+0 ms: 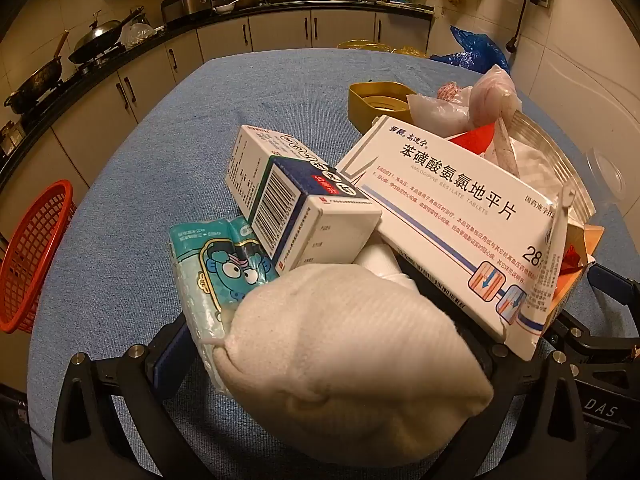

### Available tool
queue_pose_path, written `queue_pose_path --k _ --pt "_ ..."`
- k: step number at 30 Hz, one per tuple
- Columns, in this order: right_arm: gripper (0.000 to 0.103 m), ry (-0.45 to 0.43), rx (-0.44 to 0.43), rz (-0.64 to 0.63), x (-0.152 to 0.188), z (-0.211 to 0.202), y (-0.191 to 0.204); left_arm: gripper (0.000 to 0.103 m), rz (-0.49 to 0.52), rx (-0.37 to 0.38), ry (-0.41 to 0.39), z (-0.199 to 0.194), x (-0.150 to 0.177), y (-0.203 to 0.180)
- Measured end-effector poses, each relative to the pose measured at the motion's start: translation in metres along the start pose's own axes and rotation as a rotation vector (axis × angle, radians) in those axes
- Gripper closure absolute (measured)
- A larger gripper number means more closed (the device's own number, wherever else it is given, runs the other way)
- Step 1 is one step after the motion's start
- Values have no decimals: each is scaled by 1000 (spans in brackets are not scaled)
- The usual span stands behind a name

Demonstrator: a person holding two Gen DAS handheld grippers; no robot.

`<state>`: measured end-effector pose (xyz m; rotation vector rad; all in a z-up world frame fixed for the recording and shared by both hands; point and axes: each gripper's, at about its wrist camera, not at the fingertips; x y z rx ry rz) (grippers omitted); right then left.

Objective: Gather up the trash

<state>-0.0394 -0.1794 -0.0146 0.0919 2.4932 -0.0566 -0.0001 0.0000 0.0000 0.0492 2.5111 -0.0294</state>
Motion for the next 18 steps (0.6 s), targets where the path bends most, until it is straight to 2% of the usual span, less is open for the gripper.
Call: queue_pose_path --k 7,10,14,18 --pt "0 7 -1 0 -2 1 -1 0 22 4 19 -13 12 7" --pt "0 48 -14 -24 -5 2 -7 0 26 14 -14 -32 21 21" --pt "1 100 3 17 6 -18 -15 0 52 37 -54 -61 34 29" --pt "1 53 -14 42 18 -63 -26 0 71 75 -107 -87 38 43"
Point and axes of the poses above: each gripper's, at about its wrist camera, not at the fingertips, and z roughly the way its jaws point, y to its left, x to its underside, and after that the axes turned 2 degrees about x, right-handed
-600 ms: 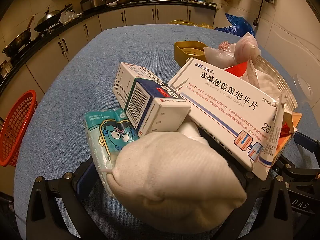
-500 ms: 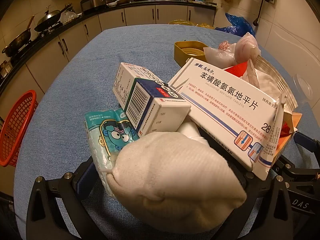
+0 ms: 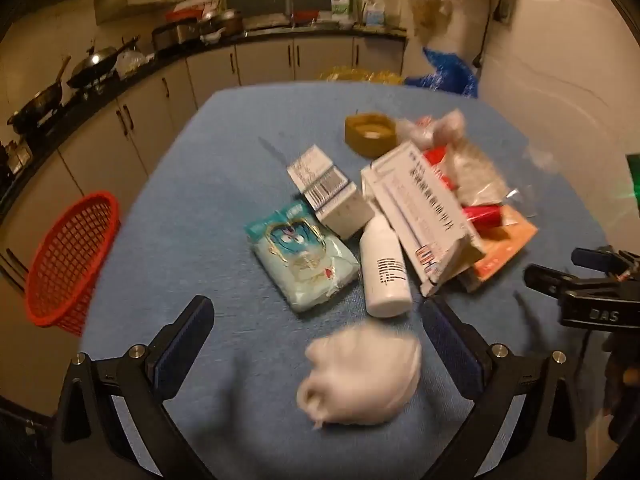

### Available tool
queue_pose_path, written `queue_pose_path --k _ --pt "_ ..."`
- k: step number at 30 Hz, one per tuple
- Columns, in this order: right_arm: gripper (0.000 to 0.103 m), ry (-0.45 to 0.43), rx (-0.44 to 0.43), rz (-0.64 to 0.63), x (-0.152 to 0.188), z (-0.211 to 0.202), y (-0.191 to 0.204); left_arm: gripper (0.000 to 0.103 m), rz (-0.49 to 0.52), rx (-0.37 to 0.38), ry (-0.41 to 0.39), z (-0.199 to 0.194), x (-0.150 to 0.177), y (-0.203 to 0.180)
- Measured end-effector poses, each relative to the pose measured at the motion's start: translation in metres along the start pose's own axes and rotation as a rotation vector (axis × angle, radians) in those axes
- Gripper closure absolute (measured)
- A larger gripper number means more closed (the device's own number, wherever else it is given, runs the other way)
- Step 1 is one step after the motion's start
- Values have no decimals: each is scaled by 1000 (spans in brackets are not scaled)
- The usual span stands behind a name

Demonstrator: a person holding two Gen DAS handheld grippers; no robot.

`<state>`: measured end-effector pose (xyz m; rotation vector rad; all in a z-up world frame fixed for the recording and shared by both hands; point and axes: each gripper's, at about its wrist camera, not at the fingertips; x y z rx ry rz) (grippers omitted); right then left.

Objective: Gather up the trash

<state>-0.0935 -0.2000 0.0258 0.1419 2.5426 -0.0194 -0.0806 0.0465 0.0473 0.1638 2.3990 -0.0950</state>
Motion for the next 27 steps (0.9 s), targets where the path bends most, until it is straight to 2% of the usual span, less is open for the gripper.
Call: queue_pose_path --k 4,5,9,15,19,21,27 --pt "5 -76 -36 32 16 -59 0 0 20 30 -66 -35 8 12" --pt "6 -104 -44 18 20 -74 5 0 54 65 -107 -43 6 11" --pt "7 -182 -40 -56 40 -110 24 0 118 89 -174 -71 14 16" --pt "11 -182 -71 -37 48 -121 31 0 117 115 -171 -85 14 18" --pt "11 -179 -102 -22 56 -127 38 0 165 123 -182 -94 26 16" --pt "13 -172 -96 -36 61 -128 42 0 199 122 -170 -94 35 13" --pt "15 -177 -92 -75 76 -137 53 0 213 151 -148 -98 46 13"
Point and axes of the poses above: each gripper's, at about its wrist camera, not at the fingertips, and z roughly the way its jaws point, y to its left, x to its underside, and after that the axes turned 2 degrees about x, right-handed
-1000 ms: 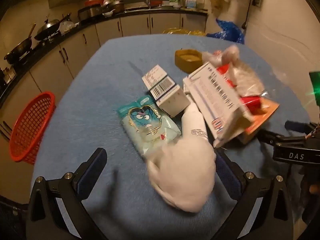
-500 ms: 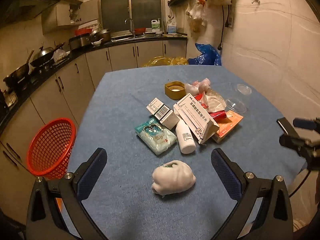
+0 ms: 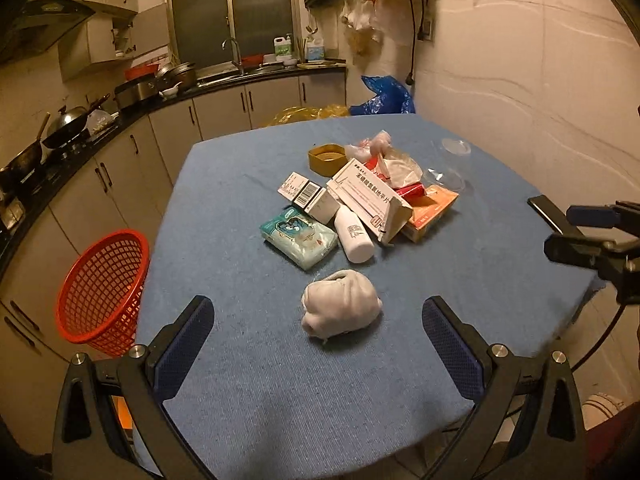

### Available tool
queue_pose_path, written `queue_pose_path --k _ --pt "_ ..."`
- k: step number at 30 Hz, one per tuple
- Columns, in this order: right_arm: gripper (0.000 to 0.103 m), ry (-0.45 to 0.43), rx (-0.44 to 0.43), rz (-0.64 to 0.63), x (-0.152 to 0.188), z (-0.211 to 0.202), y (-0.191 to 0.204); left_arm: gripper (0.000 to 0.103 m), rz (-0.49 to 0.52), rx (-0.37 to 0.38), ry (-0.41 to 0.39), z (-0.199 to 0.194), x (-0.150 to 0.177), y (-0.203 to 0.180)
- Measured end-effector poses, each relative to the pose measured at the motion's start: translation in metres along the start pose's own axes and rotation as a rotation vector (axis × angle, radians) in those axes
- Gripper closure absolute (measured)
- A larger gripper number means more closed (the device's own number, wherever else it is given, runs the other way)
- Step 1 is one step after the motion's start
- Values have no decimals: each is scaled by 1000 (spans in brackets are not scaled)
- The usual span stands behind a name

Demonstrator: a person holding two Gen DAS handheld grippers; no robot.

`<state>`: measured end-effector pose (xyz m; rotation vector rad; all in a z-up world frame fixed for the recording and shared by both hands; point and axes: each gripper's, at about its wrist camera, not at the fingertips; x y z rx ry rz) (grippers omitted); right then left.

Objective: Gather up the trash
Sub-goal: 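Lower the left gripper over the white cloth bundle and close on it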

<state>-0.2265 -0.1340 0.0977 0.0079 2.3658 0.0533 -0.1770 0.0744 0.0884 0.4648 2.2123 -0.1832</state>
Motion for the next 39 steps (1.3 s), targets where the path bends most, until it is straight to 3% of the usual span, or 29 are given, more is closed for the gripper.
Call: queue_pose_path --k 22,39 --pt "15 -58 24 0 9 -26 6 0 22 57 -49 -21 -2 2" --pt "15 -75 -7 -14 -1 -22 3 0 15 45 -54 -19 -7 0"
Point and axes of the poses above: each gripper's, at about its wrist camera, not at the fingertips, and z roughly the way its jaws point, y to its left, x to its underside, and after that the axes turned 2 degrees about x, right-handed
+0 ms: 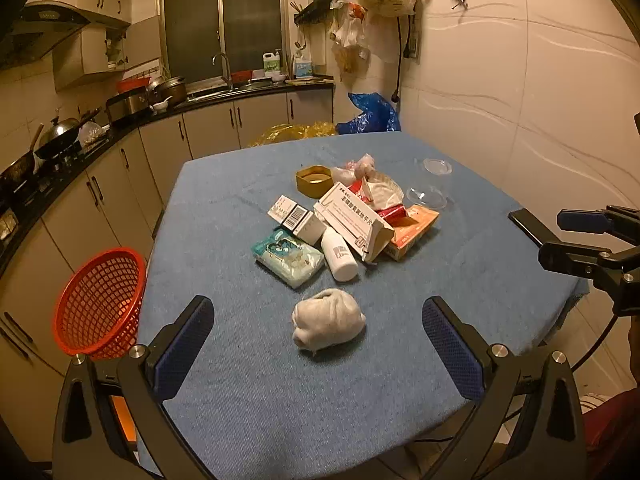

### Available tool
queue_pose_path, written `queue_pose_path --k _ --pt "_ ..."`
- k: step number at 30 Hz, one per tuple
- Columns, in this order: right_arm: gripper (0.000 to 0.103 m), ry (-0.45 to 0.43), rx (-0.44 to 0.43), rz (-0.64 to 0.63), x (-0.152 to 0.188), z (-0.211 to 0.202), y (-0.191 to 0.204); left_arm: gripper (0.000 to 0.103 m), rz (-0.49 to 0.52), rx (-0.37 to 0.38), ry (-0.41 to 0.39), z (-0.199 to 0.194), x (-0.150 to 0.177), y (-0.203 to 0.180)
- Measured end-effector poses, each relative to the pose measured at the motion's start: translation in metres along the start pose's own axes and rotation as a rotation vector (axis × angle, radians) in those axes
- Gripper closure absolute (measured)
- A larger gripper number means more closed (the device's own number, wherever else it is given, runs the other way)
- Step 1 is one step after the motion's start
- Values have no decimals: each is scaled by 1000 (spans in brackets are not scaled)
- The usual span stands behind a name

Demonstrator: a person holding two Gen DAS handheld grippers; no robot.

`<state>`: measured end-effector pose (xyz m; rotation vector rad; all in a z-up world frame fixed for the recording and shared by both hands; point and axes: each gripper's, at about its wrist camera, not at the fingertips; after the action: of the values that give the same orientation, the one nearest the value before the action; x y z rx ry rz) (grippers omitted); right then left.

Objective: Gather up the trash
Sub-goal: 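Lower the left gripper over the white cloth bundle and close on it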

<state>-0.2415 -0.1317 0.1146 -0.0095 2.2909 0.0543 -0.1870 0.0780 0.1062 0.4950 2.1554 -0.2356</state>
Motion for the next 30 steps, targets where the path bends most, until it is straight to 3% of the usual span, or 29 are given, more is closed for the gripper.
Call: queue_pose_path --k 11,30 --pt "15 -4 -22 8 -10 9 -9 0 -6 -19 3 5 -7 -2" --pt "15 28 -73 0 -26 37 -22 0 -55 -54 83 32 -10 5"
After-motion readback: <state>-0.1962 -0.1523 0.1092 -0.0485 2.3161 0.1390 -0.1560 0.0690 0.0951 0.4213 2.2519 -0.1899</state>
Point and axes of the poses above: each gripper's, at about its wrist camera, not at the fingertips, and z roughly the way its jaws point, y to its left, x to its underside, and after that the axes turned 2 degrees about x, right-handed
